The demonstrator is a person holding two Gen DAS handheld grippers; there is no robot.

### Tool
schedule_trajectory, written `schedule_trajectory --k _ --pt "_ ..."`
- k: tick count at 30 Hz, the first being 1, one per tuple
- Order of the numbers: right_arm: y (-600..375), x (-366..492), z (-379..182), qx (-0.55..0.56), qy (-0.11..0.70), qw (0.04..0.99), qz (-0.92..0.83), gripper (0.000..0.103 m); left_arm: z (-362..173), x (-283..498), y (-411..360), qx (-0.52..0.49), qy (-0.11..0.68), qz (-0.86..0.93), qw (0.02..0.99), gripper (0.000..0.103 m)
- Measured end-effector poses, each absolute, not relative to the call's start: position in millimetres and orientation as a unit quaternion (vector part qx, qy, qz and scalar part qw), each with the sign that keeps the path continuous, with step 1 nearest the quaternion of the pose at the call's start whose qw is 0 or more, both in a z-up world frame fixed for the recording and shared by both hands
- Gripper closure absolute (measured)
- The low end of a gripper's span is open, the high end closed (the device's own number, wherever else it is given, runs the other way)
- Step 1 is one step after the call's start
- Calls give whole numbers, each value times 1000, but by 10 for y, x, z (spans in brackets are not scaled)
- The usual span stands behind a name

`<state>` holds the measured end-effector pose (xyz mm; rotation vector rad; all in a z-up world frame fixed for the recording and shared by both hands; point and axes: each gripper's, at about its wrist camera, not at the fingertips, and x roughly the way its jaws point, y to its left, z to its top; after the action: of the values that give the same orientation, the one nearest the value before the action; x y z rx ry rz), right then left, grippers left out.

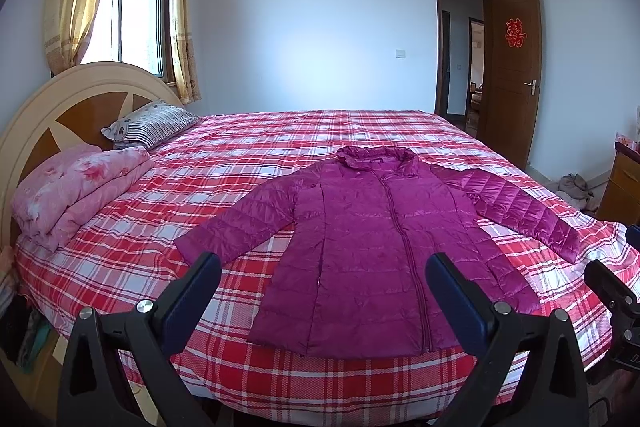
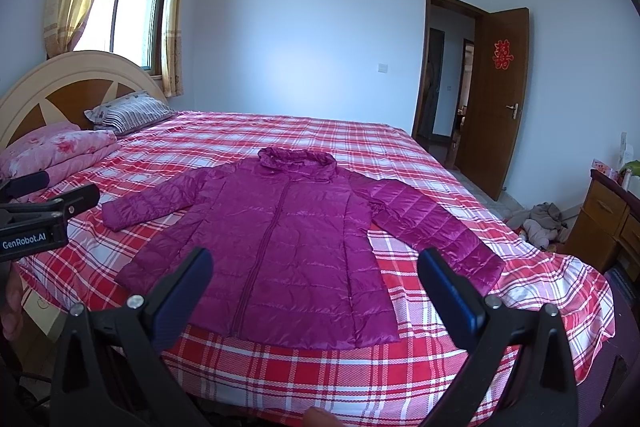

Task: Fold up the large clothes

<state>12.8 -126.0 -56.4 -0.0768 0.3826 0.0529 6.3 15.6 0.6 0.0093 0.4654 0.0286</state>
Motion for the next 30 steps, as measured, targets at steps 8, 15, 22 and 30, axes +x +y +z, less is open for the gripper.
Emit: schedule_trajectory --k 8,15,22,30 --pt "-1235 97 -586 -37 191 981 27 0 -3 60 150 5 232 14 973 1" --pt "-1229 107 -583 -37 191 980 31 0 -13 74 166 5 233 14 972 1" --pt "-1230 148 -598 -33 188 981 40 0 -137 173 145 10 242 8 970 1" --pt "-1915 706 -1001 40 252 966 34 2 -656 700 18 25 292 -1 956 1"
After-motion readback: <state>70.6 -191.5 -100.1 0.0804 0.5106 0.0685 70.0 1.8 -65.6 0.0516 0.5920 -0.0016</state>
